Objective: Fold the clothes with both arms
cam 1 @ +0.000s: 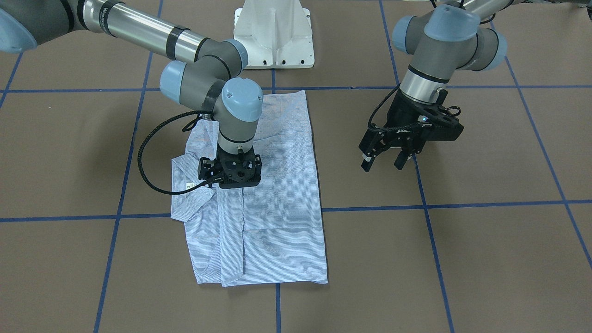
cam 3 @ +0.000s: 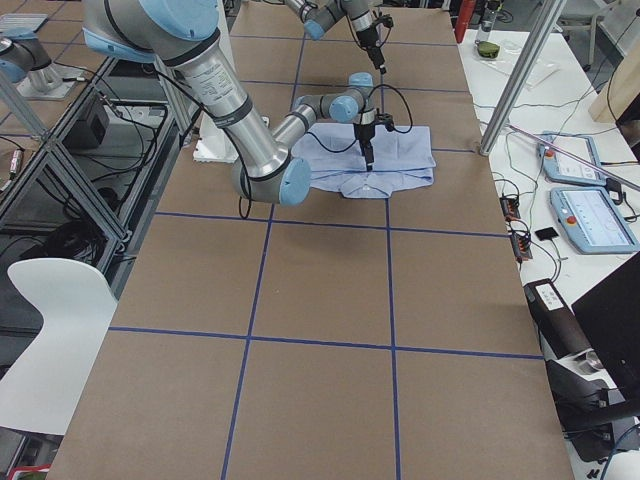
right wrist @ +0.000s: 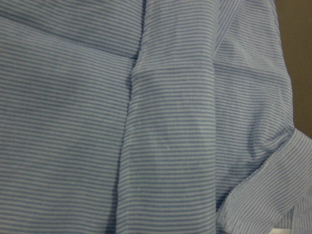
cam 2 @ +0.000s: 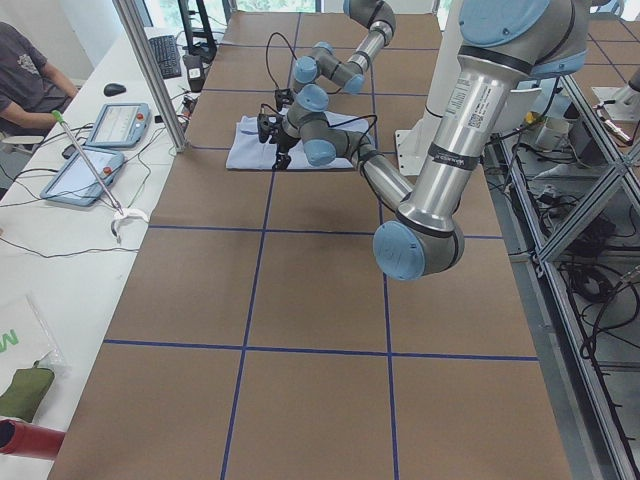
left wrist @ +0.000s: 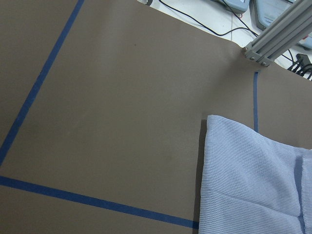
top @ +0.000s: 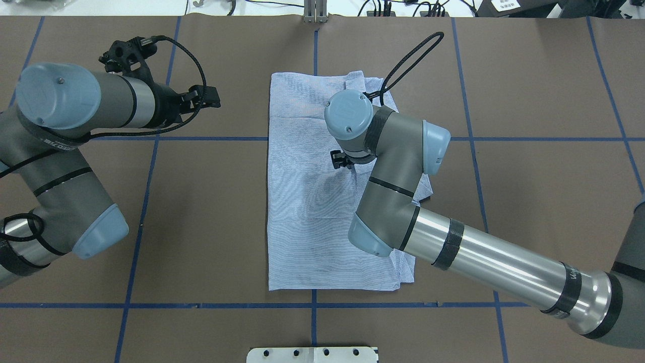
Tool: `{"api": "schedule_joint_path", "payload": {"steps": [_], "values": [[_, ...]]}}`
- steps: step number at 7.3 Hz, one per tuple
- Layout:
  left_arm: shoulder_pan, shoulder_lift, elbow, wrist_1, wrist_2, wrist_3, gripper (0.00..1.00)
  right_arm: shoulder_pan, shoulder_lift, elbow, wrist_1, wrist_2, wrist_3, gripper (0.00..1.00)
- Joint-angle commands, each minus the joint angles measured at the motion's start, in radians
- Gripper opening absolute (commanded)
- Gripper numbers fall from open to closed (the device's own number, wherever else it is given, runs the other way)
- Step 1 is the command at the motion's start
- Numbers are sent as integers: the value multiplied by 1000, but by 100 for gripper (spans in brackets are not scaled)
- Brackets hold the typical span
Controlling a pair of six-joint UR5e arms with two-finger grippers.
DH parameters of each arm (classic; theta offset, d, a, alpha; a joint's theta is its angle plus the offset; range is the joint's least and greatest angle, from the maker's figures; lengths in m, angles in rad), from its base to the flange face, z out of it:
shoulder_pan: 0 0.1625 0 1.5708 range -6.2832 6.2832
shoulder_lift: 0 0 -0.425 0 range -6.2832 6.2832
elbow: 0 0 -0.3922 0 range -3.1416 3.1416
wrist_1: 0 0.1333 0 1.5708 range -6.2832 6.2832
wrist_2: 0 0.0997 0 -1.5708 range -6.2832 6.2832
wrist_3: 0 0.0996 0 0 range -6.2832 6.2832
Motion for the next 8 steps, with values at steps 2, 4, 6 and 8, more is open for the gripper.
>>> {"api": "schedule_joint_path", "payload": {"steps": [2, 4, 6, 8], "values": [[1, -3, 6, -7, 0, 0, 100, 0, -17, 37, -54, 4, -2, 100], [4, -6, 7, -7, 2, -3, 100, -1, -22, 33, -62, 2, -18, 100], [4, -16, 16, -8, 2, -5, 100, -6, -25, 25, -63, -5, -20, 100], [6, -25, 18, -8, 2, -6, 100, 20, -40, 25, -68, -7, -81, 100]]}}
